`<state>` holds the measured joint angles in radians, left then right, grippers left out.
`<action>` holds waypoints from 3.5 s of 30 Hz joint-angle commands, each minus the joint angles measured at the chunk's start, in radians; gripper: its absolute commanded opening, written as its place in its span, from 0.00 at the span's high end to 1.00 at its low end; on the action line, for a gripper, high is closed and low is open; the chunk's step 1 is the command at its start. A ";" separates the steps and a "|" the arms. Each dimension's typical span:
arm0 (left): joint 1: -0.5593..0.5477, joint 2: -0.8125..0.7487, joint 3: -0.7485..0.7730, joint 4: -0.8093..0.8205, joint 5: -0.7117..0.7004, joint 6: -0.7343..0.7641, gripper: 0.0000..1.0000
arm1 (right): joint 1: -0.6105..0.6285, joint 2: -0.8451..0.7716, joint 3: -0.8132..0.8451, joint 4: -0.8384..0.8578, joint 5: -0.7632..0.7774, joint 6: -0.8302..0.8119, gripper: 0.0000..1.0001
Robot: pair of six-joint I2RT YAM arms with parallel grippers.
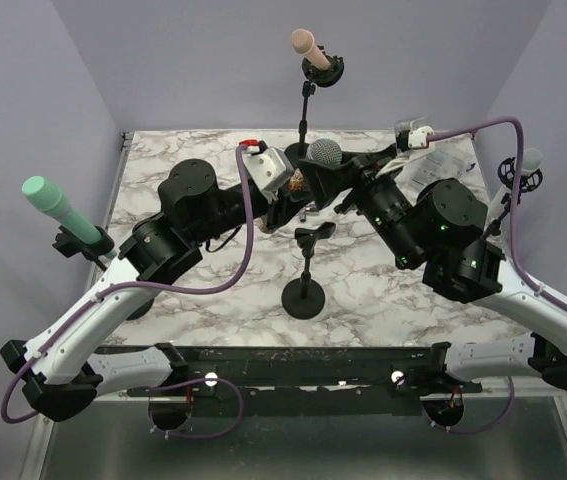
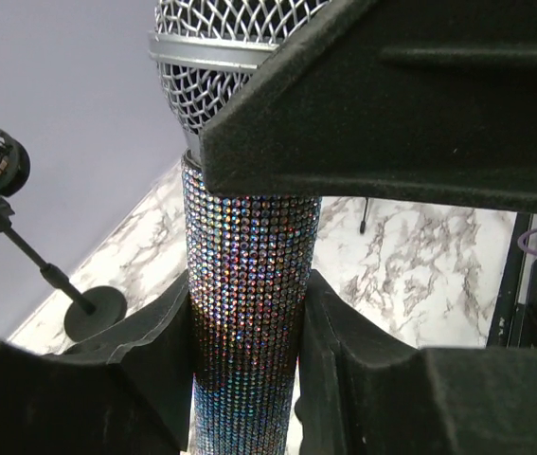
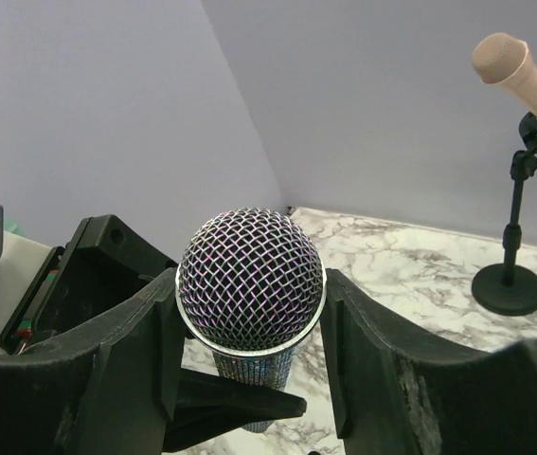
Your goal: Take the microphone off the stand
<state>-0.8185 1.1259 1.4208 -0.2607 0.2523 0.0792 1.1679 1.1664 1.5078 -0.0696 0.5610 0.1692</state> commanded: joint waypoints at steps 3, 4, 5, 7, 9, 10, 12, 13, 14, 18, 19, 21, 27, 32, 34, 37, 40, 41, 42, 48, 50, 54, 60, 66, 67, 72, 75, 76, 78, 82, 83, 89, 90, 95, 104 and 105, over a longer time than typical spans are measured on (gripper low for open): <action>0.012 -0.100 -0.046 -0.032 -0.157 -0.022 1.00 | 0.000 -0.088 -0.051 0.041 0.042 -0.034 0.04; 0.015 -0.114 -0.066 -0.040 -0.181 -0.032 1.00 | 0.000 -0.105 -0.060 0.040 0.072 -0.053 0.00; 0.019 -0.126 -0.081 -0.052 -0.208 -0.050 1.00 | 0.000 -0.127 -0.073 0.041 0.097 -0.066 0.00; 0.052 -0.141 -0.102 -0.088 -0.245 -0.113 1.00 | 0.001 -0.184 -0.119 0.052 0.152 -0.096 0.00; 0.112 -0.142 -0.116 -0.134 -0.276 -0.192 1.00 | 0.000 -0.256 -0.193 0.060 0.213 -0.119 0.00; 0.150 -0.130 -0.117 -0.155 -0.267 -0.239 1.00 | 0.000 -0.296 -0.233 0.097 0.240 -0.128 0.00; 0.244 -0.088 -0.106 -0.203 -0.233 -0.310 1.00 | 0.000 -0.367 -0.322 0.119 0.291 -0.133 0.00; 0.279 -0.058 -0.087 -0.235 -0.218 -0.335 1.00 | 0.000 -0.394 -0.356 0.128 0.313 -0.136 0.00; 0.319 -0.013 -0.061 -0.265 -0.212 -0.357 1.00 | 0.000 -0.419 -0.390 0.136 0.329 -0.140 0.00; 0.392 0.178 0.065 -0.345 -0.211 -0.397 1.00 | 0.000 -0.473 -0.469 0.144 0.363 -0.146 0.00; 0.405 0.232 0.093 -0.355 -0.213 -0.414 1.00 | 0.000 -0.483 -0.480 0.144 0.367 -0.142 0.00; 0.433 0.349 0.176 -0.388 -0.203 -0.440 1.00 | 0.000 -0.497 -0.505 0.155 0.364 -0.139 0.00; 0.509 0.753 0.525 -0.562 -0.183 -0.460 1.00 | 0.000 -0.531 -0.536 0.172 0.355 -0.148 0.00; 0.557 1.035 0.828 -0.640 -0.127 -0.431 1.00 | 0.000 -0.580 -0.576 0.213 0.374 -0.159 0.00; 0.582 1.140 0.953 -0.673 -0.082 -0.430 1.00 | 0.000 -0.592 -0.591 0.239 0.381 -0.187 0.00; 0.621 1.234 1.019 -0.655 -0.005 -0.448 1.00 | 0.001 -0.600 -0.604 0.260 0.393 -0.205 0.00; 0.650 1.287 1.023 -0.638 0.052 -0.455 1.00 | 0.002 -0.590 -0.613 0.279 0.406 -0.224 0.00; 0.655 1.305 1.024 -0.641 0.060 -0.452 1.00 | 0.002 -0.583 -0.617 0.289 0.414 -0.233 0.00; 0.657 1.319 1.029 -0.653 0.063 -0.445 1.00 | 0.002 -0.576 -0.621 0.297 0.417 -0.242 0.00; 0.657 1.394 1.022 -0.738 0.020 -0.425 1.00 | 0.002 -0.509 -0.622 0.333 0.445 -0.293 0.00; 0.656 1.409 1.038 -0.761 -0.006 -0.414 1.00 | 0.001 -0.495 -0.620 0.336 0.454 -0.305 0.00; 0.665 1.411 1.040 -0.761 -0.019 -0.432 0.90 | 0.001 -0.491 -0.621 0.346 0.460 -0.315 0.00; 0.665 1.399 1.018 -0.753 -0.030 -0.447 0.74 | 0.002 -0.509 -0.622 0.357 0.473 -0.330 0.00; 0.663 1.386 0.991 -0.730 -0.050 -0.459 0.62 | 0.002 -0.526 -0.624 0.367 0.479 -0.339 0.00; 0.663 1.387 0.992 -0.729 -0.051 -0.463 0.60 | 0.002 -0.528 -0.623 0.367 0.478 -0.339 0.00; 0.664 1.389 0.996 -0.721 -0.050 -0.465 0.51 | 0.001 -0.553 -0.627 0.366 0.481 -0.331 0.00; 0.663 1.391 1.000 -0.723 -0.045 -0.462 0.49 | 0.001 -0.567 -0.633 0.365 0.479 -0.321 0.00; 0.664 1.390 0.999 -0.726 -0.042 -0.459 0.47 | 0.002 -0.565 -0.632 0.362 0.482 -0.320 0.00; 0.664 1.388 0.994 -0.726 -0.035 -0.451 0.47 | 0.002 -0.560 -0.632 0.359 0.486 -0.318 0.00; 0.665 1.382 0.984 -0.721 -0.033 -0.455 0.46 | 0.001 -0.527 -0.595 0.335 0.475 -0.318 0.00; 0.665 1.377 0.972 -0.711 -0.033 -0.456 0.46 | 0.001 -0.519 -0.585 0.317 0.477 -0.309 0.00; 0.668 1.366 1.008 -0.741 0.000 -0.423 0.01 | 0.002 -0.473 -0.565 0.257 0.473 -0.260 0.00; 0.668 1.346 0.997 -0.739 0.008 -0.415 0.01 | 0.003 -0.462 -0.560 0.233 0.465 -0.244 0.00; 0.668 1.232 0.941 -0.702 0.105 -0.444 0.02 | 0.001 -0.404 -0.514 0.134 0.434 -0.173 0.00; 0.618 0.837 0.624 -0.611 0.181 -0.456 0.01 | 0.001 -0.333 -0.432 -0.119 0.293 0.091 0.00; 0.606 0.793 0.601 -0.608 0.191 -0.449 0.02 | 0.001 -0.327 -0.424 -0.137 0.253 0.114 0.00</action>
<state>-0.1699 2.1052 2.0972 -0.9226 0.3683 -0.3786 1.1675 0.8337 1.0313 -0.0643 0.9485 0.1310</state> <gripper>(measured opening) 0.980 0.998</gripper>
